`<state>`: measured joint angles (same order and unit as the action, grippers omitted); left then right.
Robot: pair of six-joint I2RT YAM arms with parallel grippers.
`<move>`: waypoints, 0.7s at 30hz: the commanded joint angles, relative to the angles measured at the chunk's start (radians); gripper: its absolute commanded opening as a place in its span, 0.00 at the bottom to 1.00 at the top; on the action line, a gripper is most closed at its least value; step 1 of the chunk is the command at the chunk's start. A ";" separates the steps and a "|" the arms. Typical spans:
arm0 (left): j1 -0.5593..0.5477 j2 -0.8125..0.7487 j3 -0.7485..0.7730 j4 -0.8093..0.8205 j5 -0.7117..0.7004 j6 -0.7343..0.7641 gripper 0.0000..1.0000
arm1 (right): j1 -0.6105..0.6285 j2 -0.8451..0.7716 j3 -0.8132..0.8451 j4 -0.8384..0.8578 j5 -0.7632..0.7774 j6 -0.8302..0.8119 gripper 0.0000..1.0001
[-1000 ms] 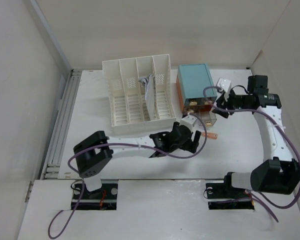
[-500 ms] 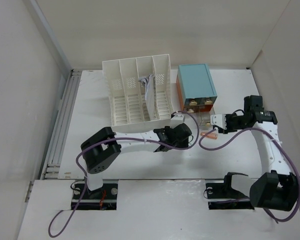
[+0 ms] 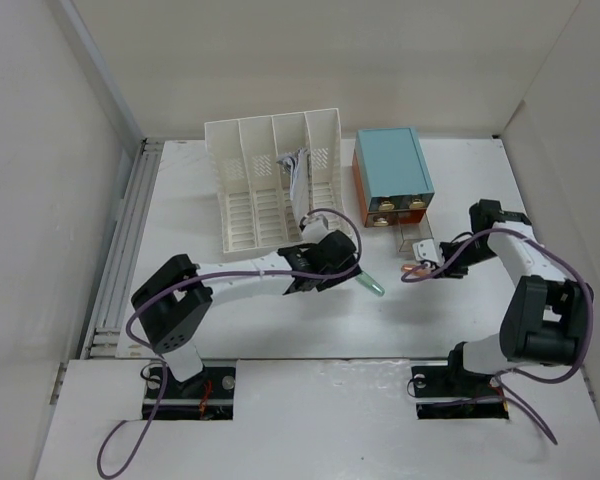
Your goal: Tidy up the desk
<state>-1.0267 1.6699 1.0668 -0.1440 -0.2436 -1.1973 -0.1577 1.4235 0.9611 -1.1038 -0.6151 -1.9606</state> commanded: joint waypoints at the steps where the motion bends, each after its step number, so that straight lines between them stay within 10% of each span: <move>1: -0.007 0.013 0.079 -0.008 0.013 -0.067 0.62 | -0.006 -0.017 -0.005 0.008 -0.012 -0.288 0.40; 21: -0.016 -0.002 0.088 0.030 -0.017 -0.157 0.65 | 0.014 0.121 -0.067 0.278 0.040 -0.043 0.45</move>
<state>-1.0389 1.7229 1.1690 -0.1303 -0.2325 -1.3373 -0.1551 1.5269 0.9028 -0.8814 -0.5739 -1.9759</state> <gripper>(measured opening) 0.651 0.450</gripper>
